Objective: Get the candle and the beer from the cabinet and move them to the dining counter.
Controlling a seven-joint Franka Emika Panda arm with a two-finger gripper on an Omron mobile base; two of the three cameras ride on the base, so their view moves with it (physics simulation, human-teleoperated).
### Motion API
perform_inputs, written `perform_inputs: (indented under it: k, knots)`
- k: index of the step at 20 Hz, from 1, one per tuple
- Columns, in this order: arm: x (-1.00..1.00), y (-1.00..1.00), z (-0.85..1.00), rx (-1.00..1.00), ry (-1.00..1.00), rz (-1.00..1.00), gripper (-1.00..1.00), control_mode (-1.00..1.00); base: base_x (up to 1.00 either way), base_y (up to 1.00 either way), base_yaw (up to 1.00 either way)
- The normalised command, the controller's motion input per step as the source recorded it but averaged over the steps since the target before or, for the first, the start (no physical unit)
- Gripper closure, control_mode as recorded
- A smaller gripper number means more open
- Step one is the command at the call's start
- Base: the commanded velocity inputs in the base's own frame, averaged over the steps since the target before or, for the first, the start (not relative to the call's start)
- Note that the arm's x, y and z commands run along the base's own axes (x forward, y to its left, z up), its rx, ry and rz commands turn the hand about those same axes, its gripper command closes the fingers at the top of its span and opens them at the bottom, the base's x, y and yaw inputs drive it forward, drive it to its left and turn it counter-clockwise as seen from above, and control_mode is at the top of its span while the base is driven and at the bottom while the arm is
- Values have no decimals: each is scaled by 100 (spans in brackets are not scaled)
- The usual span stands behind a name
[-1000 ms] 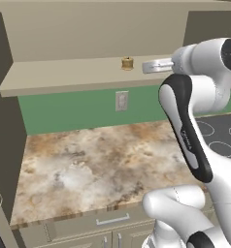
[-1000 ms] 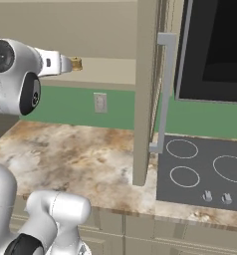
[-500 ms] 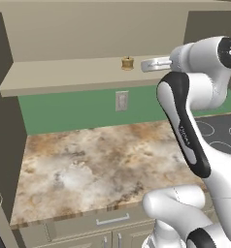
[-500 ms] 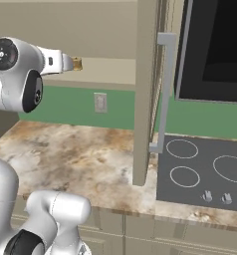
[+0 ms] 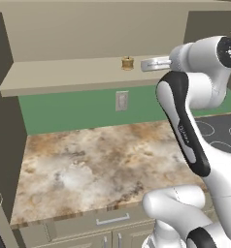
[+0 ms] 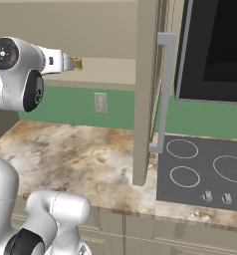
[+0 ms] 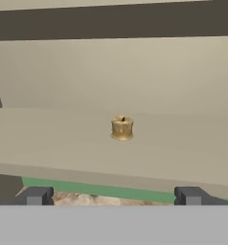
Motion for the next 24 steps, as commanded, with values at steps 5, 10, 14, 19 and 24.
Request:
perform_inputs:
  k: [5, 10, 14, 19, 24]
  knots:
    - [13, 0, 0, 0, 0, 0, -100, -100, 0, 0, 0]
    - [31, 0, 0, 0, 0, 0, -100, -100, 0, 0, 0]
    - [33, 0, 0, 0, 0, 0, -100, -100, 0, 0, 0]
    - [31, 0, 0, 0, 0, 0, -100, -100, 0, 0, 0]
    - [28, 0, 0, 0, 0, 0, -100, -100, 0, 0, 0]
